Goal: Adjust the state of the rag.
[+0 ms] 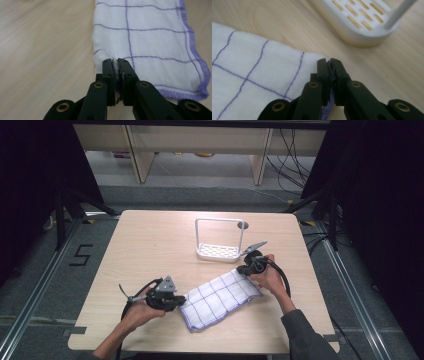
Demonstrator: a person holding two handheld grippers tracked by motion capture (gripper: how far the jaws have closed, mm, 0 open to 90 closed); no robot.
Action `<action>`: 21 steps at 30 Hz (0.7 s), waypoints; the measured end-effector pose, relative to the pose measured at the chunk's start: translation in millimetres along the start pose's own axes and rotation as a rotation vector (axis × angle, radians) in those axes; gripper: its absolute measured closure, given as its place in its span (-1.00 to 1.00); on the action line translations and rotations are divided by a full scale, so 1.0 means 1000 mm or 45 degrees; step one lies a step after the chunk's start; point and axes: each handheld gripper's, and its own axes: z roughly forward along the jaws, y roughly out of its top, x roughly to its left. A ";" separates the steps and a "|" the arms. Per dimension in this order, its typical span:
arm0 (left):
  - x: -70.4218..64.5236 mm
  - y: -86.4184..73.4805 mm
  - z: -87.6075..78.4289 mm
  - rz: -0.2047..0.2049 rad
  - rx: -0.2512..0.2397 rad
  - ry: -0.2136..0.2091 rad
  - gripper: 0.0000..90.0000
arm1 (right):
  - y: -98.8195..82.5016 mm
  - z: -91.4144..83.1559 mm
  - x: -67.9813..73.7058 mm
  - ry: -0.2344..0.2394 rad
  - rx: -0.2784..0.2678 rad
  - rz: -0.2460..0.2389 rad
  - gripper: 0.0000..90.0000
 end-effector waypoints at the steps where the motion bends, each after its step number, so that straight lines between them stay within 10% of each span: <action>1: -0.007 -0.003 -0.002 0.014 0.005 -0.010 0.86 | 0.004 0.002 0.002 0.016 -0.002 -0.021 0.93; 5: -0.036 -0.010 -0.008 0.050 -0.007 -0.042 0.85 | 0.018 0.012 0.014 0.042 0.012 0.015 0.93; 13: -0.080 -0.011 0.000 0.081 -0.007 -0.086 0.81 | 0.054 0.036 0.042 0.114 0.074 -0.131 0.93; 21: -0.102 0.001 0.021 0.087 -0.049 -0.102 0.77 | 0.076 0.053 0.062 0.148 0.072 -0.193 0.93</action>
